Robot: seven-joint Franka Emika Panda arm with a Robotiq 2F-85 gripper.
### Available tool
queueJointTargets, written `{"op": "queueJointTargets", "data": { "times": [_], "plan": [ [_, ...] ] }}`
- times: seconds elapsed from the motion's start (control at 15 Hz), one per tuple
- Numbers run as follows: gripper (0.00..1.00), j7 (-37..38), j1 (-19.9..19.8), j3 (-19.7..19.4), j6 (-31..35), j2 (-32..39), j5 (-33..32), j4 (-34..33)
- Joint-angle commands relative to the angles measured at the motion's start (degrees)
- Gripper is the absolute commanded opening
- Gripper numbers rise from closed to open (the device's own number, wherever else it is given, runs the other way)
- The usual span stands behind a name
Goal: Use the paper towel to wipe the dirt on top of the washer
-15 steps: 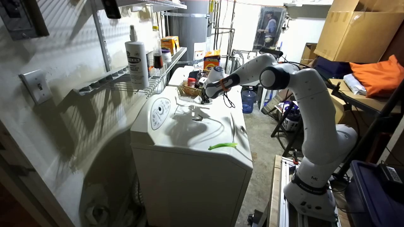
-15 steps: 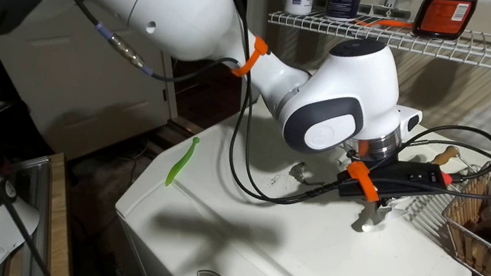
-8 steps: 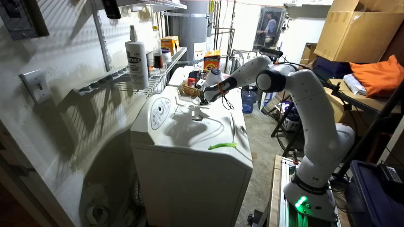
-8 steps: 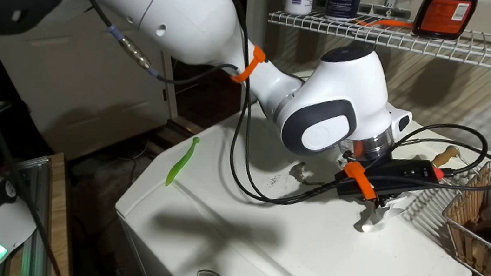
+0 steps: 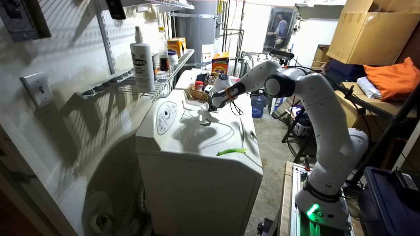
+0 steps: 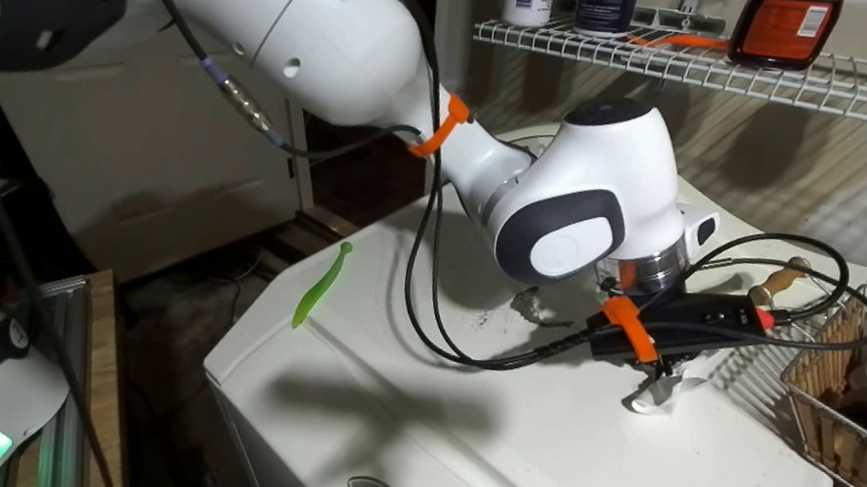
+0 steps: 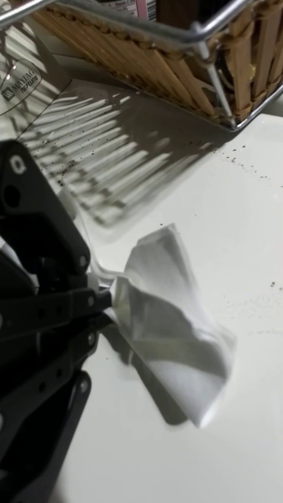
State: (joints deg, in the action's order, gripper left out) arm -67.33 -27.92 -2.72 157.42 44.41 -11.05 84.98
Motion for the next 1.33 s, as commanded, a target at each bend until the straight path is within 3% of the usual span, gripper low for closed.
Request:
{"op": "queueJointTargets", "data": {
  "times": [0.0,0.33,1.0,1.13,1.27],
  "plan": [
    [0.01,-3.5,-1.2,3.0,-2.7,0.9,2.5,-0.9],
    [0.01,-9.0,-2.8,8.0,-10.5,-0.9,7.9,0.3],
    [0.01,-8.2,-0.6,6.6,-32.6,-4.2,18.0,-0.2],
    [0.01,-8.1,-0.3,6.2,-33.4,-4.3,19.4,-0.3],
    [0.01,-7.9,0.5,5.1,-28.8,-4.9,19.1,0.6]
  ]
}}
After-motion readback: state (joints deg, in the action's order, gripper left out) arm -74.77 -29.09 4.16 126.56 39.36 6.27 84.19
